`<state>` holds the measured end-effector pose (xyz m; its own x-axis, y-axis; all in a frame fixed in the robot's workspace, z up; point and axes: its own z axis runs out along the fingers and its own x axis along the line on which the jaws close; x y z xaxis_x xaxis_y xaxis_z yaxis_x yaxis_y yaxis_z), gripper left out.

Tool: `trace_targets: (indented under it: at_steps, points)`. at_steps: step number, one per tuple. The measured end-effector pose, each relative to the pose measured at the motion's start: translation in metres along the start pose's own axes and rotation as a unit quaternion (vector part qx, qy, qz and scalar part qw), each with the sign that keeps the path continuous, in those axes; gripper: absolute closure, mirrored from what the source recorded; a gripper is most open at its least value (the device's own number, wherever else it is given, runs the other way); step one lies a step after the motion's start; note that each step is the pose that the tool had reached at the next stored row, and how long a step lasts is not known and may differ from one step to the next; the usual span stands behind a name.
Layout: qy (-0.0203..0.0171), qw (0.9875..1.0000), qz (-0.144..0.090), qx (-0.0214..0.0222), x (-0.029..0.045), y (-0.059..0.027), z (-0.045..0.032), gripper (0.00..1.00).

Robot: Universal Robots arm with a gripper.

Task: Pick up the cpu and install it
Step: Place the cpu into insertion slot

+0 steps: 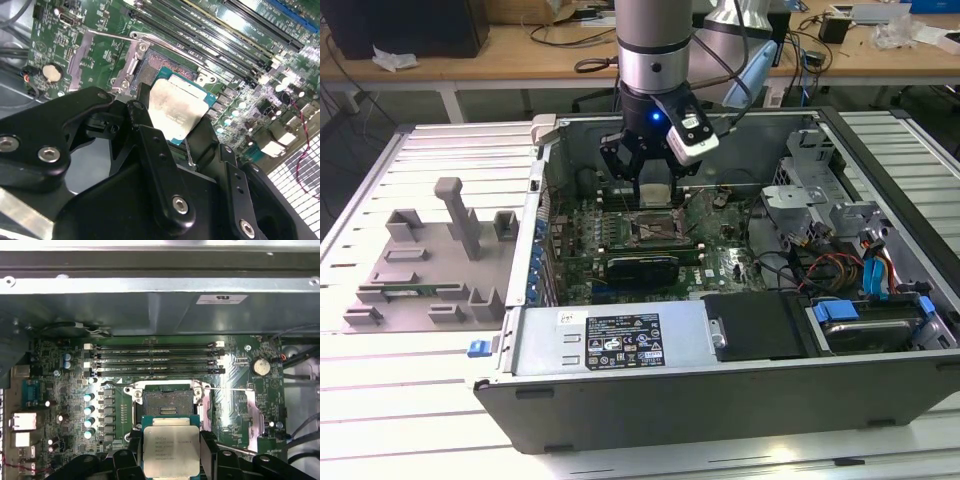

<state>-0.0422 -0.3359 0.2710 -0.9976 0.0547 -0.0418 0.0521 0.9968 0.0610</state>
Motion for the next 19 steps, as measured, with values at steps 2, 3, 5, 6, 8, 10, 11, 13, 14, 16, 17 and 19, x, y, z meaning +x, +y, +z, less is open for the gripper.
trace_targets:
  at_steps: [2, 3, 5, 6, 8, 10, 11, 13, 14, 16, 17, 19]
  points:
    - [-0.0011, 0.9998, 0.017, 0.0007, 0.0, 0.0, 0.0, 0.46]
    - [-0.0015, 0.9997, 0.025, 0.0011, 0.0, 0.0, 0.0, 0.46]
    - [-0.0023, 0.9993, 0.037, 0.0016, 0.0, 0.0, 0.0, 0.46]
    - [-0.0028, 0.9989, 0.046, 0.002, 0.0, 0.0, 0.0, 0.46]
    - [-0.0041, 0.9977, 0.068, 0.0029, 0.0, 0.0, 0.0, 0.46]
    - [-0.0053, 0.9962, 0.087, 0.0037, 0.0, 0.0, 0.0, 0.46]
    - [-0.0058, 0.9955, 0.094, 0.004, 0.0, 0.0, 0.0, 0.46]
    - [-0.0069, 0.9936, 0.113, 0.0048, 0.0, 0.0, 0.0, 0.46]
    - [-0.0076, 0.9922, 0.124, 0.0052, 0.0, 0.0, 0.0, 0.46]
    - [-0.0086, 0.99, 0.141, 0.0059, 0.0, 0.0, 0.0, 0.46]
    - [-0.009, 0.9889, 0.148, 0.0062, 0.0, 0.0, 0.0, 0.46]
    - [-0.0102, 0.9859, 0.167, 0.007, 0.0, 0.0, 0.0, 0.46]
